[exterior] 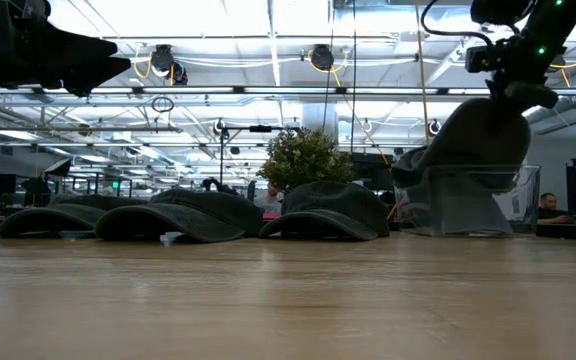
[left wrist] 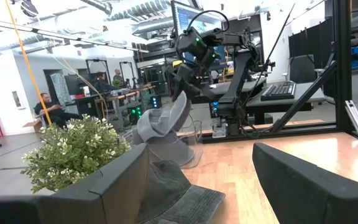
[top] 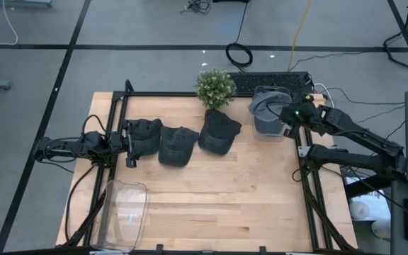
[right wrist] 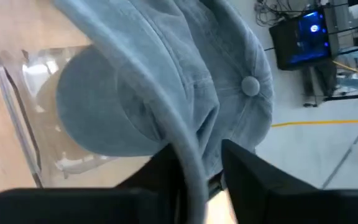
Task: Pick & Place hat
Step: Put the gray cap into the top transparent bin
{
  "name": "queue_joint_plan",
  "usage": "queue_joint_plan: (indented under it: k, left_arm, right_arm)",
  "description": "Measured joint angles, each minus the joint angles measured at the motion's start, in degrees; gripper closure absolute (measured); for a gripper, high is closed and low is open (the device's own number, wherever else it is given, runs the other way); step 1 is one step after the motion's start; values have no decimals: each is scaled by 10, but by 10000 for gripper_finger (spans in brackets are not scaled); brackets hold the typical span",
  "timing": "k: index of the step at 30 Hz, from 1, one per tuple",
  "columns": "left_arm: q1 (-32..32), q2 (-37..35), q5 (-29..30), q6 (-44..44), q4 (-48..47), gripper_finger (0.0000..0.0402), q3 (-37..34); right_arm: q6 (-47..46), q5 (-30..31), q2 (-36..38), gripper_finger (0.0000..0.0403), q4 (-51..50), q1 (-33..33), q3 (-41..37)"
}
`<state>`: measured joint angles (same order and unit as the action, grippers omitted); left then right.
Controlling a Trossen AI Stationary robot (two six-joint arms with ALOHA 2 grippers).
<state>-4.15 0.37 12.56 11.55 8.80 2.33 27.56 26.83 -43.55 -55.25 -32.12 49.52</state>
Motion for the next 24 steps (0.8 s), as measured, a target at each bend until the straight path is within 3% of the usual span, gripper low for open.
queue_joint_plan:
  k: [5, 11, 18, 24]
  left_arm:
    - [0, 0, 0, 0, 0, 108, 0]
    - [0, 0, 0, 0, 0, 108, 0]
    - [0, 0, 0, 0, 0, 108, 0]
    - [0, 0, 0, 0, 0, 108, 0]
  right_arm:
    - [-41, -1, 12, 224, -7, 27, 2]
    - [-116, -28, 11, 176, -67, 57, 29]
    - [-224, -136, 9, 152, -138, 64, 83]
    - [-260, -252, 10, 155, -105, 64, 106]
